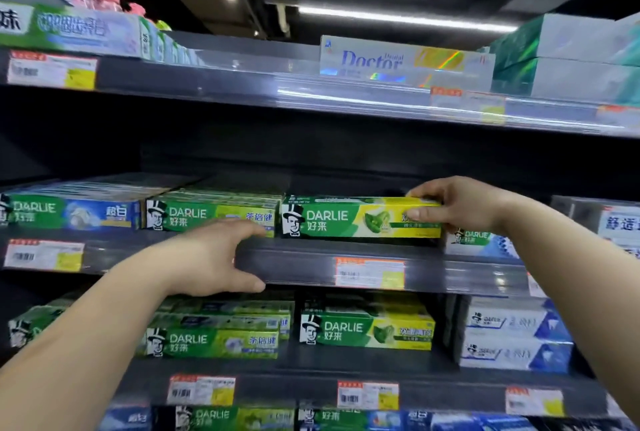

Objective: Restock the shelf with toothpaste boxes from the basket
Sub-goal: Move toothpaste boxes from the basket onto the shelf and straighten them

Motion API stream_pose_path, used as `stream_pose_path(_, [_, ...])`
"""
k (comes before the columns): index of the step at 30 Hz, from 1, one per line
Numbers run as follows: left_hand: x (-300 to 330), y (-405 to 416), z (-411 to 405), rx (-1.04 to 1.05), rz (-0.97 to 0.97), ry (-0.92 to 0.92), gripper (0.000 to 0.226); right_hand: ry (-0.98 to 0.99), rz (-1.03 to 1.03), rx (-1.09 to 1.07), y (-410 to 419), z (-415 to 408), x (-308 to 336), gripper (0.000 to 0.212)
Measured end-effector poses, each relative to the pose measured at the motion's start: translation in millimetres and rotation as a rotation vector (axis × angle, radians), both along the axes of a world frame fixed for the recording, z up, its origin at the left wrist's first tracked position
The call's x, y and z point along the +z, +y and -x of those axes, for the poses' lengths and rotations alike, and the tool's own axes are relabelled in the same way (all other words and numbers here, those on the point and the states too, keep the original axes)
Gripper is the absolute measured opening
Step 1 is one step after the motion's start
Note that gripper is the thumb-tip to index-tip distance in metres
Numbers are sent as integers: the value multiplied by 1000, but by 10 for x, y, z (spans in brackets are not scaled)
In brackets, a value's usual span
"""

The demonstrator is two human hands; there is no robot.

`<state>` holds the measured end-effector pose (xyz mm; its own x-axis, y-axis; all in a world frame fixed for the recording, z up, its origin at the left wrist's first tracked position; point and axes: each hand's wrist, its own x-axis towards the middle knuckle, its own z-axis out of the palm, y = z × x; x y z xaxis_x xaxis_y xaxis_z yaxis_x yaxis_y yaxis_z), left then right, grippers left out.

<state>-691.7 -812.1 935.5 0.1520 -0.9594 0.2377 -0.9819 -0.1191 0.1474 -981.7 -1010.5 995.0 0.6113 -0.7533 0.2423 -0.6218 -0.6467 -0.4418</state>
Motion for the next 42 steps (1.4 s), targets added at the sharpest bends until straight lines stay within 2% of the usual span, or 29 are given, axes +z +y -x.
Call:
stream_pose_path(3, [-53, -10, 14, 25, -12, 39, 87, 103, -12, 9, -64, -55, 50, 94])
stream_pose_path(4, [-56, -13, 9, 30, -6, 43, 87, 147, -17, 4, -68, -78, 69, 92])
stream_pose_path(8, [-52, -32, 30, 53, 1, 56, 86, 303, 52, -54, -42, -183, 64, 61])
stream_pose_path(13, [-49, -39, 21, 58, 0, 94, 82, 515, 333, -163, 37, -262, 7, 51])
stream_pose_path(16, [-50, -35, 1, 65, -7, 103, 85, 394, 556, -204, 248, -360, -159, 59])
stream_pose_path(19, [-55, -39, -20, 65, -14, 114, 86, 285, 502, 1, 555, -549, -490, 86])
stream_pose_path(22, [-49, -38, -21, 60, -28, 134, 87, 283, 494, 25, 643, -641, -708, 102])
stream_pose_path(28, [-39, -39, 6, 44, -18, 118, 84, 227, 453, 43, 491, -563, -735, 102])
stream_pose_path(35, [-37, -35, -2, 35, -25, 123, 85, 271, 383, 37, 402, -617, -677, 96])
stream_pose_path(42, [-38, -23, 11, 44, -16, 120, 83, 294, 376, 13, 364, -666, -671, 101])
